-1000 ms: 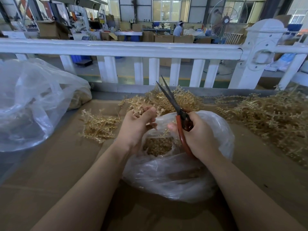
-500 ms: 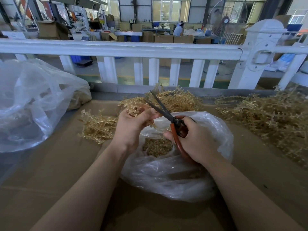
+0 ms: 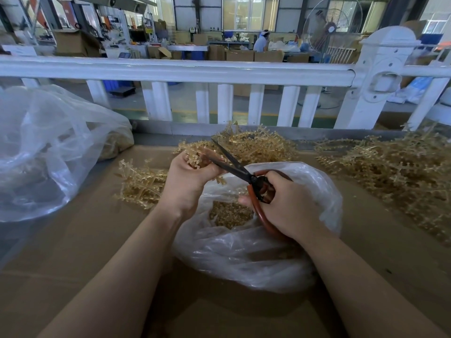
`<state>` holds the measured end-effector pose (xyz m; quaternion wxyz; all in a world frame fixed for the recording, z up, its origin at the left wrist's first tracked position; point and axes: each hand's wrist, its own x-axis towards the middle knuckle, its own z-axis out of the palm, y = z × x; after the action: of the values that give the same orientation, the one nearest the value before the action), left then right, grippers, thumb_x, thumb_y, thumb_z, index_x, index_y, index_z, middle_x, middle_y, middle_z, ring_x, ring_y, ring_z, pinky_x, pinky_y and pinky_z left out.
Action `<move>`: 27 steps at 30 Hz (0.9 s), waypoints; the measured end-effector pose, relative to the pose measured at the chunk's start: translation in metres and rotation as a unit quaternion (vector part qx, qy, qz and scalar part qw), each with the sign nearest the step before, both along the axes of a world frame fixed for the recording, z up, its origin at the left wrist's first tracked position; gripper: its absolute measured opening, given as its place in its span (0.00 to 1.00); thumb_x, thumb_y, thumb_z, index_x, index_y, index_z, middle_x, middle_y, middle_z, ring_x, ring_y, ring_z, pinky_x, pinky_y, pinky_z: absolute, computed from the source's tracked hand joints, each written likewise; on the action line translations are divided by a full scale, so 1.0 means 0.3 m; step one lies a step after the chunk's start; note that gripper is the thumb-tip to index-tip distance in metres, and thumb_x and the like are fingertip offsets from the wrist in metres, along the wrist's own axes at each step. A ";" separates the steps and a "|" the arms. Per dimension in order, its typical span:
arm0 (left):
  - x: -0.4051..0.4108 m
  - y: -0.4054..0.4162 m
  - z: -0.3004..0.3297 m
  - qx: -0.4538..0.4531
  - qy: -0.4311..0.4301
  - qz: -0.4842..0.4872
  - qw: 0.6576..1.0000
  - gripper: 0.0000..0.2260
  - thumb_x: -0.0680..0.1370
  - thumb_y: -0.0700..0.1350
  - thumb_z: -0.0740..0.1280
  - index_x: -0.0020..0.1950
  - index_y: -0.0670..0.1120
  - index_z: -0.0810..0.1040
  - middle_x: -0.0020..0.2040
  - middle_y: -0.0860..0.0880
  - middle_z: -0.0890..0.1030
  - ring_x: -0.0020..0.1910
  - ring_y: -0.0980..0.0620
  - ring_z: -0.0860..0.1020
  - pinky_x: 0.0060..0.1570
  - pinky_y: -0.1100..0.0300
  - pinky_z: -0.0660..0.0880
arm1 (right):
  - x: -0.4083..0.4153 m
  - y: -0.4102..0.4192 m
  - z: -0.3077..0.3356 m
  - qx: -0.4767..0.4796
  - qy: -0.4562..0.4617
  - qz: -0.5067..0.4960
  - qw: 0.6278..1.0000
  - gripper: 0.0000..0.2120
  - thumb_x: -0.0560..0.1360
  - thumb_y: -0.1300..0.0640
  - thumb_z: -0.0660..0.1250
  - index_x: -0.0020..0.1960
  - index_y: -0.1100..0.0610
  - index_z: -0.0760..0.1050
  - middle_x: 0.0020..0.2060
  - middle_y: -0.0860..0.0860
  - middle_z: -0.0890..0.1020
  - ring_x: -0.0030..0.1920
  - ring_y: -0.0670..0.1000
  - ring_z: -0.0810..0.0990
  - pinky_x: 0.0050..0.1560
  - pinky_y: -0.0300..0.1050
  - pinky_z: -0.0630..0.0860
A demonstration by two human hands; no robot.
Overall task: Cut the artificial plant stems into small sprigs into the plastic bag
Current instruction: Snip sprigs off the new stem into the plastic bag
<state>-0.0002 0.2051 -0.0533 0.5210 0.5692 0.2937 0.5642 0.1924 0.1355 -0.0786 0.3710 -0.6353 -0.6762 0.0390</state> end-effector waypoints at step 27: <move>-0.015 0.000 0.000 0.042 0.075 0.043 0.995 0.15 0.68 0.32 0.77 0.51 0.39 0.79 0.47 0.42 0.84 0.49 0.41 0.83 0.49 0.46 0.80 | -0.008 0.001 0.011 0.022 -0.093 -0.061 0.994 0.27 0.66 0.23 0.61 0.46 0.46 0.72 0.37 0.38 0.75 0.36 0.36 0.72 0.34 0.30 0.65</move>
<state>-0.0048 0.2050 -0.0533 0.4484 0.6179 0.3322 0.5539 0.1900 0.1359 -0.0754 0.3226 -0.6681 -0.6680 -0.0581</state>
